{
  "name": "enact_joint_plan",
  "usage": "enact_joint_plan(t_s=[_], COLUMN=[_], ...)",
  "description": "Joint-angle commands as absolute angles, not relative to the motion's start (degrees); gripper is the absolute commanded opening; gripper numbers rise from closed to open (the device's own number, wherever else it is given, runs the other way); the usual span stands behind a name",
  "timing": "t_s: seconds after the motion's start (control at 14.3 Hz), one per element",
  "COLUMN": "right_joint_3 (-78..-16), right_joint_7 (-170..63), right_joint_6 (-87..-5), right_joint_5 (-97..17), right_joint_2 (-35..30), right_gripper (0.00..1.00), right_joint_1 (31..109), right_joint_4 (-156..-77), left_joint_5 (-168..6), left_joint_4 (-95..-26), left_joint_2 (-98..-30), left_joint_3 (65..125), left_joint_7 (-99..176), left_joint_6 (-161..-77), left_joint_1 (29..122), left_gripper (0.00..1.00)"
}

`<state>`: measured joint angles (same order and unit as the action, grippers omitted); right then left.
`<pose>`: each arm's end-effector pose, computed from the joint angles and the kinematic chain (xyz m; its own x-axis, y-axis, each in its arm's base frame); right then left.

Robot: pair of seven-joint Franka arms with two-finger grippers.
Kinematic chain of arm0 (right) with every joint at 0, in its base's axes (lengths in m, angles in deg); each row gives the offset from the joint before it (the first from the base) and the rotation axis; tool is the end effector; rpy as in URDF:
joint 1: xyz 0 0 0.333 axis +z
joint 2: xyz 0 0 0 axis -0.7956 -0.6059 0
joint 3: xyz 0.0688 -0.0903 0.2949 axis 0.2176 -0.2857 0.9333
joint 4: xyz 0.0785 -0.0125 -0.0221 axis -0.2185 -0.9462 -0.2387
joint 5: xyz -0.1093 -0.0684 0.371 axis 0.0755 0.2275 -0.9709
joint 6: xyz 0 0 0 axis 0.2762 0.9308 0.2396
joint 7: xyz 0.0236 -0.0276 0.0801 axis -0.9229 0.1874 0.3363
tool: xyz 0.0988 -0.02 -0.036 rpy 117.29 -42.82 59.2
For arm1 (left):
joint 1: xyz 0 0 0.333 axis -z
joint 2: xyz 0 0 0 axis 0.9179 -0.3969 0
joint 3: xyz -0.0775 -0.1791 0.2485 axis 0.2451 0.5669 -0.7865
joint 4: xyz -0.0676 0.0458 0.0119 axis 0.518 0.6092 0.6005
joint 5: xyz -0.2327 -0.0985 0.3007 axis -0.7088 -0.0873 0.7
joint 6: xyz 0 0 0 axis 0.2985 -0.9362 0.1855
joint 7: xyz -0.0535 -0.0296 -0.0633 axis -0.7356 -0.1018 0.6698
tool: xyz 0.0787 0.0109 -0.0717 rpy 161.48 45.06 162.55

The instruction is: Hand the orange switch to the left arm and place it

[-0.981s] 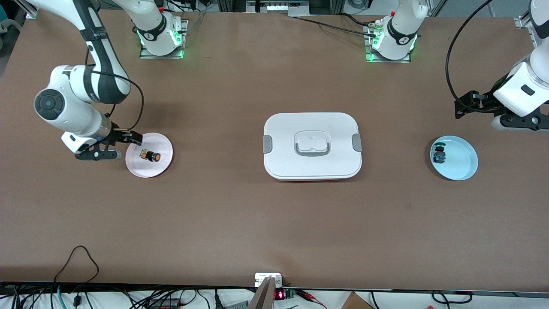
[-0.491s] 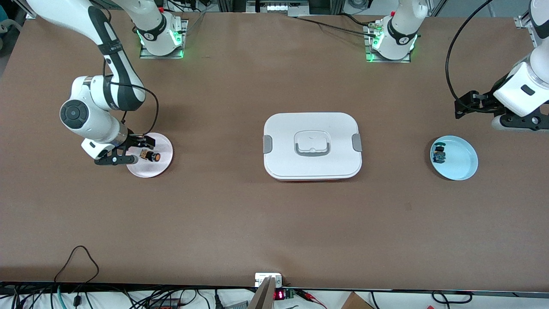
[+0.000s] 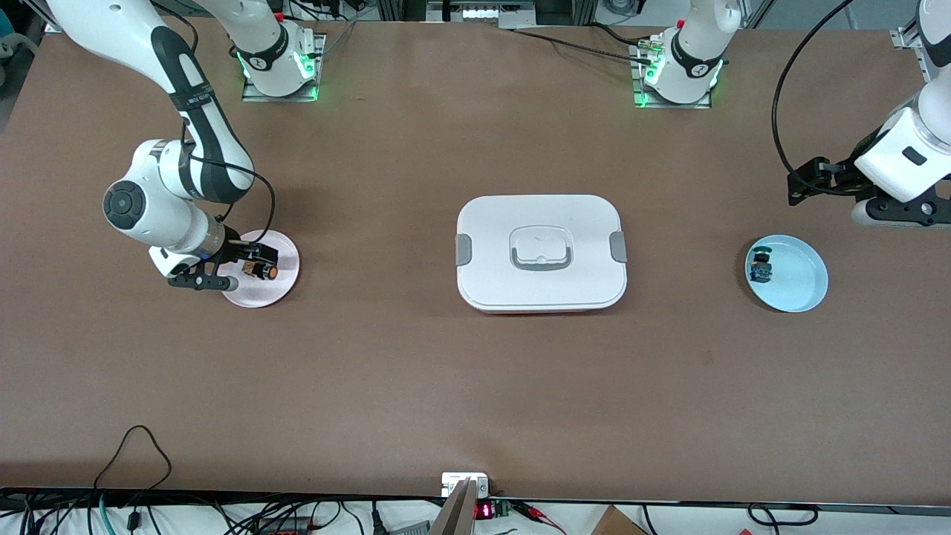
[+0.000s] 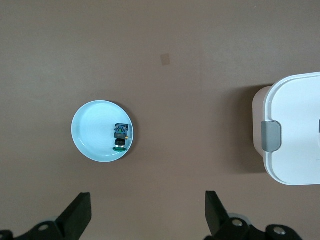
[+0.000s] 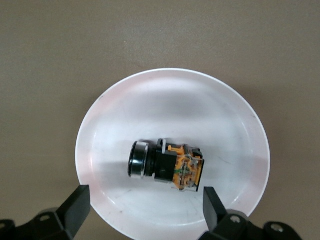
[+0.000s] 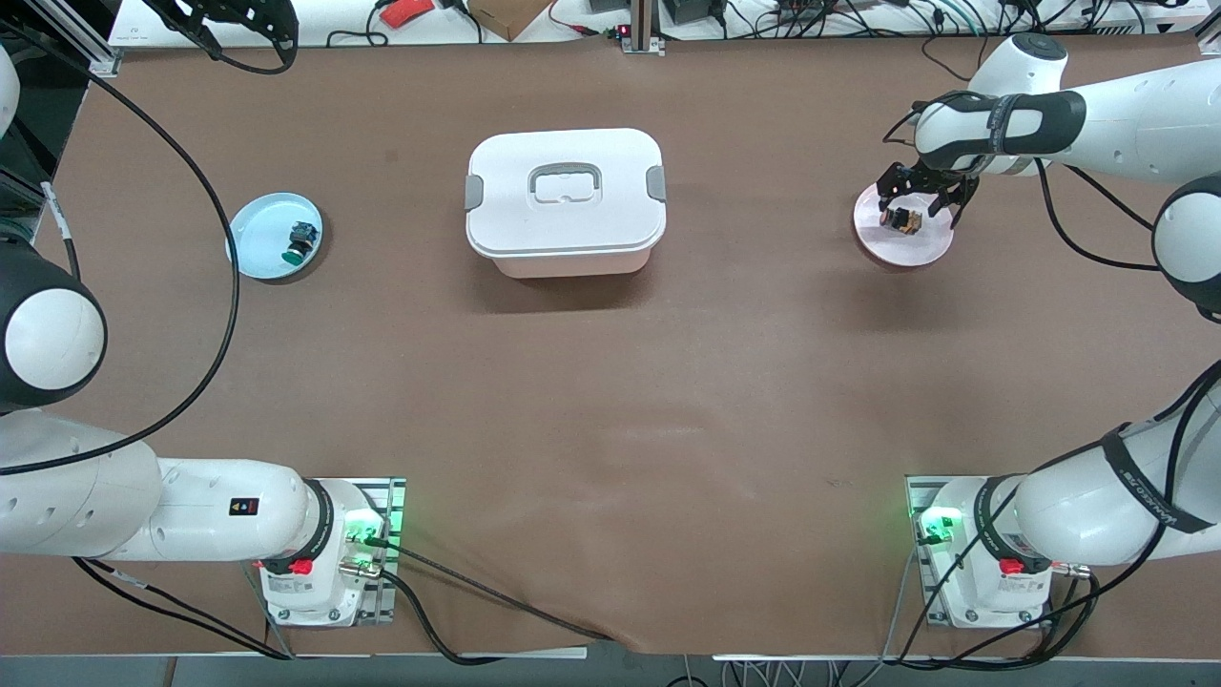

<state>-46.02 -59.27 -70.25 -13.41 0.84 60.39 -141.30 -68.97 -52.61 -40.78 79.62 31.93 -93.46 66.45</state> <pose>0.5565 0.0326 0.2247 0.9928 -0.0848 -0.0841 -0.0911 -0.9930 -0.0745 0.5671 -0.0226 0.5844 0.9966 -0.0550 -0.0621 -0.0584 -0.9968 -0.0551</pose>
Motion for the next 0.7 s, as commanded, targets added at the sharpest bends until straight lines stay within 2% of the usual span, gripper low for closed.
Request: enact_joint_plan(t_s=[0.0,0.63], right_joint_3=[-46.1,-46.1], right_joint_7=[-59.4,-59.0], right_joint_6=[-71.6,-76.4], right_joint_5=[-13.9,-13.9], right_joint_2=[-0.4,-2.4], right_gripper=[1.0,1.0], right_joint_1=[60.4,60.3], right_joint_4=[-140.9,-141.4], left_joint_5=[-68.9,-69.0], left_joint_4=[-51.0,-51.0], left_joint_2=[-41.5,-41.5], left_joint_3=[79.9,79.8], left_joint_7=[31.9,31.8], left_joint_6=[-92.5,-92.5], left_joint_1=[66.1,66.0], left_gripper=[1.0,1.0])
